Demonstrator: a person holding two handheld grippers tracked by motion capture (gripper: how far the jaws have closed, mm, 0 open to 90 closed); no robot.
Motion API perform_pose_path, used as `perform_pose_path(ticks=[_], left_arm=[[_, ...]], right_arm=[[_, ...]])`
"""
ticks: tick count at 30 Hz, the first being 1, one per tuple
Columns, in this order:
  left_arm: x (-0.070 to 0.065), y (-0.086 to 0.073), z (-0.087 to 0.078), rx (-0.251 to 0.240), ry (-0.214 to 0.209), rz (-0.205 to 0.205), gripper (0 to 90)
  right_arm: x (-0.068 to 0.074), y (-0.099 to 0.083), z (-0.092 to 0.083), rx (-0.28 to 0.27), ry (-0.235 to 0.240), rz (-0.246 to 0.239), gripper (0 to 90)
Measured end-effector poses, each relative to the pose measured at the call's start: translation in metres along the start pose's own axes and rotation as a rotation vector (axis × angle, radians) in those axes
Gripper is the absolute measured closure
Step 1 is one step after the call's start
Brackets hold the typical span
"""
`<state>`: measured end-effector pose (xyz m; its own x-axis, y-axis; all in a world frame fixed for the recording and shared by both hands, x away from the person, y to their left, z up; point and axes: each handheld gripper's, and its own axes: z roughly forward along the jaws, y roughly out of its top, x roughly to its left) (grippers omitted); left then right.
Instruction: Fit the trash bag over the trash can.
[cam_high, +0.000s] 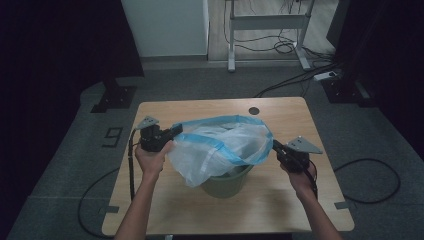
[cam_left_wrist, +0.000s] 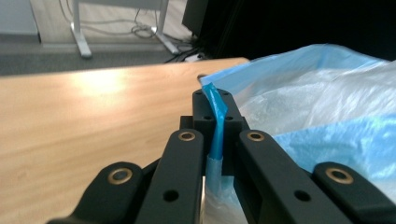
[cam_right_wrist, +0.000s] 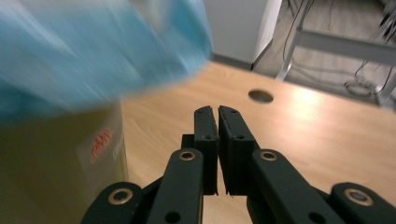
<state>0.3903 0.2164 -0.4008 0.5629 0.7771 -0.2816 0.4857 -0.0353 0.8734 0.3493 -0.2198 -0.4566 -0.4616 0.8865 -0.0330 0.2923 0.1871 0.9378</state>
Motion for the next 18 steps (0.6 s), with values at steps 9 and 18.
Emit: perform_pose_path(ticks=[9, 18], left_arm=[[0.003, -0.014, 0.001, 0.007, -0.027, -0.022, 89.0], [-0.010, -0.007, -0.011, -0.023, -0.035, 0.003, 88.9]], right_arm=[[0.002, -0.014, -0.001, 0.000, 0.033, 0.018, 78.3], [0.024, 0.007, -0.060, -0.120, 0.096, -0.043, 53.5]])
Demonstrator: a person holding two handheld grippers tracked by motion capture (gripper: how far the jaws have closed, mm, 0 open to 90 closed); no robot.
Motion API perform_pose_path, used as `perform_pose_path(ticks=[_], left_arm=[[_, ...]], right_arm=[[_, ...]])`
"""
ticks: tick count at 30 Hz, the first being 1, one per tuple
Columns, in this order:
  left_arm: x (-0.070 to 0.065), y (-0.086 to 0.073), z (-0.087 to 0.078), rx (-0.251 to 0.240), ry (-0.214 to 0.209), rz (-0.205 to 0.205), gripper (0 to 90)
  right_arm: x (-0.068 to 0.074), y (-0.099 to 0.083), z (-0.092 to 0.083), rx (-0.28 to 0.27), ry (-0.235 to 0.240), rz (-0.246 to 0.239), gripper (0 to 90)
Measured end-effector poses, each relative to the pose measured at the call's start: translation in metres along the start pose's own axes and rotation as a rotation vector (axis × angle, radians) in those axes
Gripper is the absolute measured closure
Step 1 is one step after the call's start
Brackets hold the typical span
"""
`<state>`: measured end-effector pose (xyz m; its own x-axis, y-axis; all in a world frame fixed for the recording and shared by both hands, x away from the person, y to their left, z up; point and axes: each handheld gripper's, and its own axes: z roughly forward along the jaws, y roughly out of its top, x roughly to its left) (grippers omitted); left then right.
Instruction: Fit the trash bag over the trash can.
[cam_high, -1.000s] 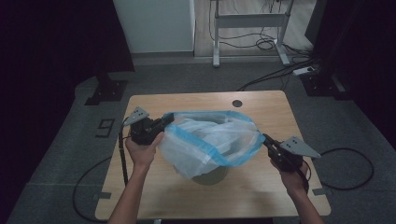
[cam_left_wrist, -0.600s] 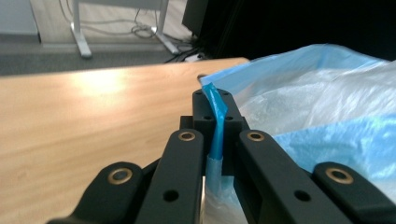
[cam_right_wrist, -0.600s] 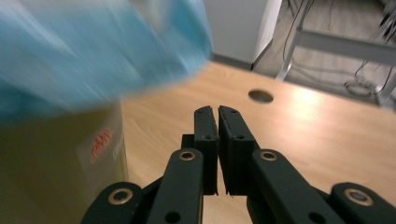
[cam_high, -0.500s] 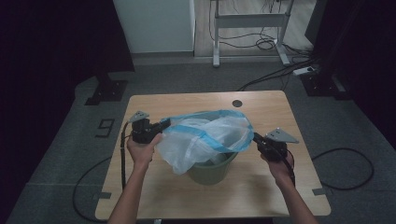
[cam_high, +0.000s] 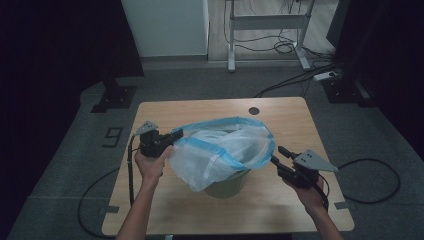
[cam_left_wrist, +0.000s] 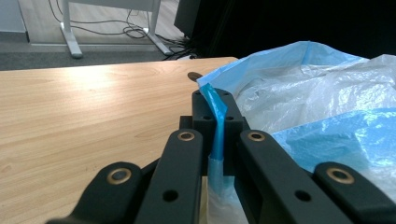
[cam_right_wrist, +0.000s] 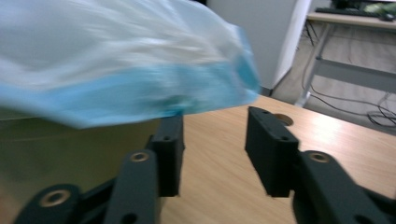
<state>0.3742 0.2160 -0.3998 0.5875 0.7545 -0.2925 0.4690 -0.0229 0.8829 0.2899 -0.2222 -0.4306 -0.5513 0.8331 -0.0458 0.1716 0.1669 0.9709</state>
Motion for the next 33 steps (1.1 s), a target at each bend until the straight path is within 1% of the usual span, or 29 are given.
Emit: perform_pose_path(ticks=[2, 4, 6, 8, 10, 13, 14, 16, 17, 18, 19, 21, 22, 23, 25, 27, 29, 33], left_arm=[[-0.001, -0.001, -0.001, -0.001, 0.001, -0.004, 88.9], [-0.002, -0.001, -0.002, -0.001, 0.004, -0.007, 88.9], [-0.003, -0.001, -0.003, -0.001, 0.003, -0.008, 88.9], [-0.005, -0.001, -0.004, -0.002, 0.003, -0.006, 88.9], [-0.006, -0.001, -0.005, -0.004, 0.003, -0.005, 88.8], [-0.007, -0.001, -0.006, -0.004, 0.003, -0.006, 88.8], [-0.007, -0.001, -0.006, -0.003, 0.004, -0.006, 88.8], [-0.008, -0.001, -0.007, -0.004, 0.003, -0.006, 88.8], [-0.008, -0.001, -0.007, -0.005, 0.001, -0.006, 88.7], [-0.007, -0.001, -0.007, -0.005, 0.001, -0.006, 88.7], [-0.007, -0.001, -0.007, -0.006, 0.003, -0.008, 88.7], [-0.006, -0.003, -0.009, -0.011, 0.002, -0.011, 88.7], [-0.005, -0.004, -0.009, -0.011, 0.003, -0.014, 88.7], [-0.003, -0.005, -0.010, -0.012, 0.002, -0.016, 88.7], [-0.001, -0.009, -0.013, -0.014, -0.009, -0.024, 88.8], [0.000, -0.014, -0.016, -0.012, -0.017, -0.028, 88.8], [0.001, -0.020, -0.020, -0.012, -0.031, -0.035, 88.8], [0.003, -0.033, -0.028, -0.012, -0.058, -0.043, 88.9]], right_arm=[[0.008, 0.003, -0.011, -0.009, 0.036, -0.008, 50.4], [0.016, 0.005, -0.020, -0.018, 0.048, -0.026, 44.5], [0.023, 0.007, -0.026, -0.028, 0.068, -0.031, 41.0], [0.031, 0.011, -0.029, -0.033, 0.093, -0.039, 40.2], [0.040, 0.014, -0.030, -0.045, 0.131, -0.060, 40.6], [0.052, 0.020, -0.027, -0.053, 0.187, -0.087, 40.7], [0.055, 0.021, -0.026, -0.056, 0.195, -0.095, 41.2], [0.062, 0.024, -0.022, -0.065, 0.208, -0.108, 44.2], [0.064, 0.026, -0.020, -0.070, 0.217, -0.115, 47.8], [0.066, 0.027, -0.018, -0.074, 0.233, -0.122, 53.4], [0.068, 0.028, -0.016, -0.074, 0.249, -0.133, 61.1], [0.070, 0.028, -0.014, -0.073, 0.265, -0.152, 77.2], [0.069, 0.027, -0.014, -0.073, 0.268, -0.148, 83.2], [0.068, 0.025, -0.014, -0.072, 0.273, -0.141, 87.2], [0.066, 0.018, -0.015, -0.064, 0.293, -0.130, 88.8], [0.065, 0.007, -0.016, -0.047, 0.318, -0.130, 88.9], [0.065, -0.005, -0.018, -0.024, 0.334, -0.135, 88.9], [0.066, -0.028, -0.017, 0.026, 0.366, -0.126, 88.9]])
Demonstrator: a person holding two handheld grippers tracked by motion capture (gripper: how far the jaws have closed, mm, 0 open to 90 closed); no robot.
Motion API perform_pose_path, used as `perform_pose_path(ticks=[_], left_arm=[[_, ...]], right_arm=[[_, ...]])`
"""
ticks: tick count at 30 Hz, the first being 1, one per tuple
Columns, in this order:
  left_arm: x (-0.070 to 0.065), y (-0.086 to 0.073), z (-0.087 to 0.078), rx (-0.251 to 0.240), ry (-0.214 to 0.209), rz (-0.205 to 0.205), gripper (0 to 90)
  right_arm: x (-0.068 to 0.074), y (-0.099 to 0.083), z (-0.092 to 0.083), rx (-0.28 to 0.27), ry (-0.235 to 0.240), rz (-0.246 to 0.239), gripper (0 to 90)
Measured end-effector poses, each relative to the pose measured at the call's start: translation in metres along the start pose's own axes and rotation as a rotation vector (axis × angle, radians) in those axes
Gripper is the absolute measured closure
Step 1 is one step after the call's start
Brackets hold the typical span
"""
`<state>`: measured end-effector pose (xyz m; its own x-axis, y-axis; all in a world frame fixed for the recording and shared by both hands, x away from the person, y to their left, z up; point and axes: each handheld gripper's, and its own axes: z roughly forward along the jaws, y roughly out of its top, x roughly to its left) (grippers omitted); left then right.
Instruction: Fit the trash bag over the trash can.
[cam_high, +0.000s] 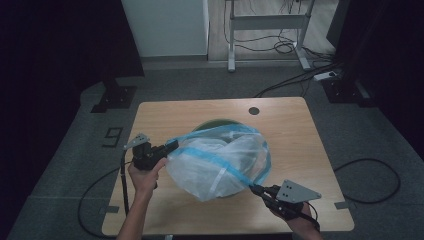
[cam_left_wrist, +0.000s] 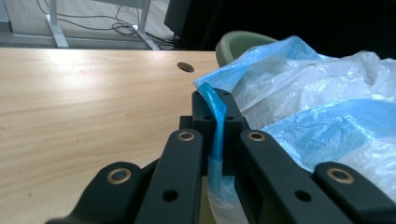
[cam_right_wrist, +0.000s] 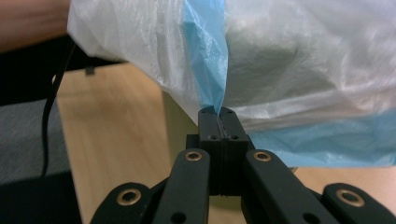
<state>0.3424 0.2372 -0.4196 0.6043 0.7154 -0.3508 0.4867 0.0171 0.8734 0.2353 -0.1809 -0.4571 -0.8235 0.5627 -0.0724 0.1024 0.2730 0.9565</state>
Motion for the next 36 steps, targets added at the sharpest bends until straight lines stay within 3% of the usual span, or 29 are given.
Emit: perform_pose_path(ticks=[6, 14, 18, 21, 30, 33, 36], left_arm=[[-0.001, -0.010, -0.005, 0.017, -0.028, 0.004, 88.8], [-0.005, -0.013, -0.010, 0.048, -0.052, 0.033, 88.7], [-0.002, -0.017, -0.009, 0.072, -0.061, 0.035, 88.4], [0.000, -0.018, -0.007, 0.086, -0.064, 0.024, 88.2], [-0.002, -0.015, -0.008, 0.094, -0.050, 0.029, 86.3], [-0.006, -0.009, -0.014, 0.067, -0.059, 0.053, 79.7], [-0.012, -0.001, -0.020, 0.033, -0.070, 0.085, 64.4]], right_arm=[[-0.001, -0.021, 0.010, 0.041, 0.021, 0.028, 88.9], [0.007, -0.031, 0.024, 0.091, 0.046, -0.023, 88.9], [0.008, -0.034, 0.028, 0.107, 0.048, -0.026, 88.9], [0.008, -0.038, 0.033, 0.136, 0.038, -0.038, 88.9], [-0.005, -0.042, 0.042, 0.192, -0.037, -0.003, 88.6], [-0.008, -0.042, 0.040, 0.185, -0.051, 0.009, 87.6], [-0.008, -0.042, 0.038, 0.177, -0.065, 0.012, 85.4]])
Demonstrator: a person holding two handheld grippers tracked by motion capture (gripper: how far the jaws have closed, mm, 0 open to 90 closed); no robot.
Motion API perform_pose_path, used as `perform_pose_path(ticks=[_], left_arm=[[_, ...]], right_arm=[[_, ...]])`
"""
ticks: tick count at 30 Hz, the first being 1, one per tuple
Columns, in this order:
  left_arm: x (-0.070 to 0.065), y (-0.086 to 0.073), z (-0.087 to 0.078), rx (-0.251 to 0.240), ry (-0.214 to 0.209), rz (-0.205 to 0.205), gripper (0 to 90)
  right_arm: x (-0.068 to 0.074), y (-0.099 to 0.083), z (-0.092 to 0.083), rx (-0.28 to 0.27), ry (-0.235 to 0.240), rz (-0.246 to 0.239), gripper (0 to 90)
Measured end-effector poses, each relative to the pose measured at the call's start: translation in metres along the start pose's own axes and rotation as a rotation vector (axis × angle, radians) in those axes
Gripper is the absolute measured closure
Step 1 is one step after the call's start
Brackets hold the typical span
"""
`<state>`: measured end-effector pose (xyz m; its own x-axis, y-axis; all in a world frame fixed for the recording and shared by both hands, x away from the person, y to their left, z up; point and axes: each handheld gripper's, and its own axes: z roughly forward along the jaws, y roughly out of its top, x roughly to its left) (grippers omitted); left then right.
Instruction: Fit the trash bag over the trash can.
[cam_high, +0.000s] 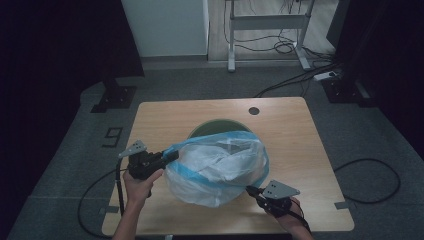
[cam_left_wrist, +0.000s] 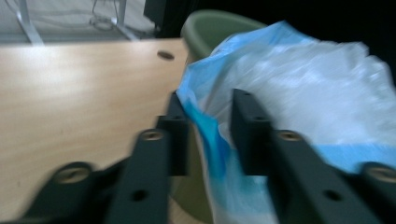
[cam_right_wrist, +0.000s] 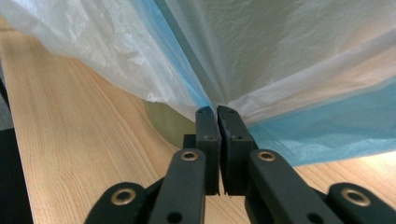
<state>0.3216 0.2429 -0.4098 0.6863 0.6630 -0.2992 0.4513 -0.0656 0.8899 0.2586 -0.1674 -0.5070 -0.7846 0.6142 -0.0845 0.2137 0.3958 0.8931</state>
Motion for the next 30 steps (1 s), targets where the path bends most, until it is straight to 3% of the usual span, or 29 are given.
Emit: perform_pose_path(ticks=[2, 5, 9, 12, 16, 18, 22, 26, 30], left_arm=[[-0.005, 0.006, -0.002, -0.012, 0.009, 0.031, 53.4], [-0.011, 0.015, -0.001, -0.008, 0.015, 0.069, 44.4], [-0.012, 0.027, 0.009, 0.051, 0.025, 0.100, 43.5], [-0.010, 0.030, 0.018, 0.102, 0.019, 0.122, 54.8], [-0.011, 0.031, 0.020, 0.082, 0.015, 0.138, 76.8], [-0.012, 0.032, 0.020, 0.060, 0.018, 0.139, 83.3], [-0.012, 0.034, 0.020, 0.015, 0.034, 0.119, 89.1], [-0.015, 0.034, 0.020, -0.014, 0.033, 0.116, 89.5], [-0.018, 0.033, 0.021, -0.035, 0.038, 0.117, 89.6]], right_arm=[[0.000, 0.000, -0.002, -0.005, -0.007, 0.000, 84.8], [-0.001, 0.001, -0.004, -0.010, -0.013, 0.003, 84.2], [-0.002, 0.000, -0.005, -0.011, -0.019, 0.006, 83.7], [-0.003, -0.001, -0.007, -0.015, -0.023, 0.006, 83.4], [-0.004, -0.001, -0.011, -0.026, -0.023, 0.008, 81.2], [-0.004, -0.001, -0.015, -0.038, -0.020, -0.002, 73.3], [-0.001, 0.001, -0.030, -0.093, -0.035, 0.011, 51.6], [-0.001, 0.007, -0.056, -0.166, -0.057, 0.025, 43.5], [-0.015, 0.026, -0.072, -0.212, -0.091, 0.041, 38.7]])
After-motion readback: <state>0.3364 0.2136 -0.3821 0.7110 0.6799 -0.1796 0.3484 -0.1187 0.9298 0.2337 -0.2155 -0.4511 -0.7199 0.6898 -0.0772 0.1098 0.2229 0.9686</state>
